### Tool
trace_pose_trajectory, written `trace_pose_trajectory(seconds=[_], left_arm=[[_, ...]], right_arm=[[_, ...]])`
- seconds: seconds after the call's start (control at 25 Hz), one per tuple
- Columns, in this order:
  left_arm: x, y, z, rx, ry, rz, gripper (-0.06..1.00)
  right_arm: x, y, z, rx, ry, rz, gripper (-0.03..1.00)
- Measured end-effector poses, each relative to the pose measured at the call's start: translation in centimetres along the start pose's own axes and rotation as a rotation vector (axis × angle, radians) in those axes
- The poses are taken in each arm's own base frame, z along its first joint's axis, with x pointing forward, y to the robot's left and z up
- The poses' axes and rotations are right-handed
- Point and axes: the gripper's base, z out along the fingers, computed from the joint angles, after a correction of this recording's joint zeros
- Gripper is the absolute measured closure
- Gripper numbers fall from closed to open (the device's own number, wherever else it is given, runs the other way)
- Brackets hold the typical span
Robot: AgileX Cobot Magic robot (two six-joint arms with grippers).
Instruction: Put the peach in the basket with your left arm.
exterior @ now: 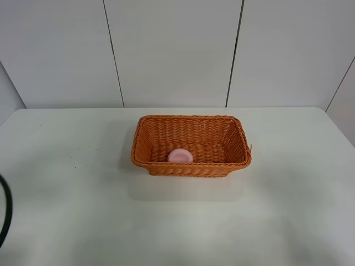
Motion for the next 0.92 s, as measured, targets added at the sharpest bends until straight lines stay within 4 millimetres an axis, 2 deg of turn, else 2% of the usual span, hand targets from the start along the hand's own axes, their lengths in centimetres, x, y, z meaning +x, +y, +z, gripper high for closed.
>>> trace_pose_trajectory(seconds=[0.24, 0.44, 0.92], left_arm=[[3.4, -0.2, -2.4, 0.003, -0.298, 0.022, 0.10], [5.4, -0.2, -3.4, 0.004, -0.455, 0.035, 0.10], [6.0, -0.2, -3.7, 0.005, -0.498, 0.039, 0.10]], right_arm=[[0.0, 0.0, 0.0, 0.000, 0.000, 0.000, 0.27], [0.0, 0.0, 0.0, 0.000, 0.000, 0.000, 0.27], [0.0, 0.0, 0.0, 0.000, 0.000, 0.000, 0.27]])
